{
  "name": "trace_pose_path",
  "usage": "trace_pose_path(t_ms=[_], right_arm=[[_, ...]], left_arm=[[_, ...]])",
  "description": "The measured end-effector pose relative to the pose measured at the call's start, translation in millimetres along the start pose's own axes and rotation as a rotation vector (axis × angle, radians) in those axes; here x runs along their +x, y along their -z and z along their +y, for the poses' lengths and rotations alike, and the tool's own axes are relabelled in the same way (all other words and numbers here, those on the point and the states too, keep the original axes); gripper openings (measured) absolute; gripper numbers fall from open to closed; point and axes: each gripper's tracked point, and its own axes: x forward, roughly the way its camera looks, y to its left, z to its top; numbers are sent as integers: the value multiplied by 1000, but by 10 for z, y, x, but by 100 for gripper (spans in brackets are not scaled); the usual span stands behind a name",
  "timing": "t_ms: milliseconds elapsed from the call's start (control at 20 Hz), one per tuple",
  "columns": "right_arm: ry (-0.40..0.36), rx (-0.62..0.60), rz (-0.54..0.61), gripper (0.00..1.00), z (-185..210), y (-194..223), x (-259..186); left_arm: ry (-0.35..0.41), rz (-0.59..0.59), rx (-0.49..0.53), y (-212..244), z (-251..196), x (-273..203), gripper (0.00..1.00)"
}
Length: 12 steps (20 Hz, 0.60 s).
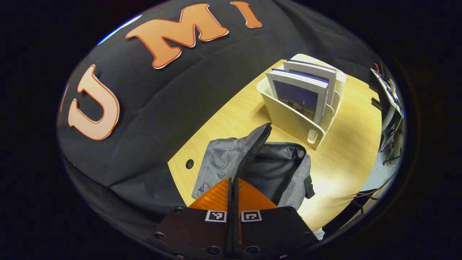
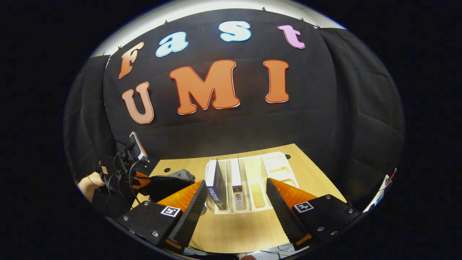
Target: Open the schoolbag, grab two books from the bookshelf and put them into the schoolbag.
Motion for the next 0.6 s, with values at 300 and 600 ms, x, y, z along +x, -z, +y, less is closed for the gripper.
trace_pose_path(t_ms=[300, 600], right_arm=[[-73, -110, 10, 97, 369, -503, 210], [-6, -198, 79, 98, 721, -813, 743]], left_arm=[[39, -4, -45, 64, 9, -7, 1], [153, -53, -39, -38, 163, 69, 0]])
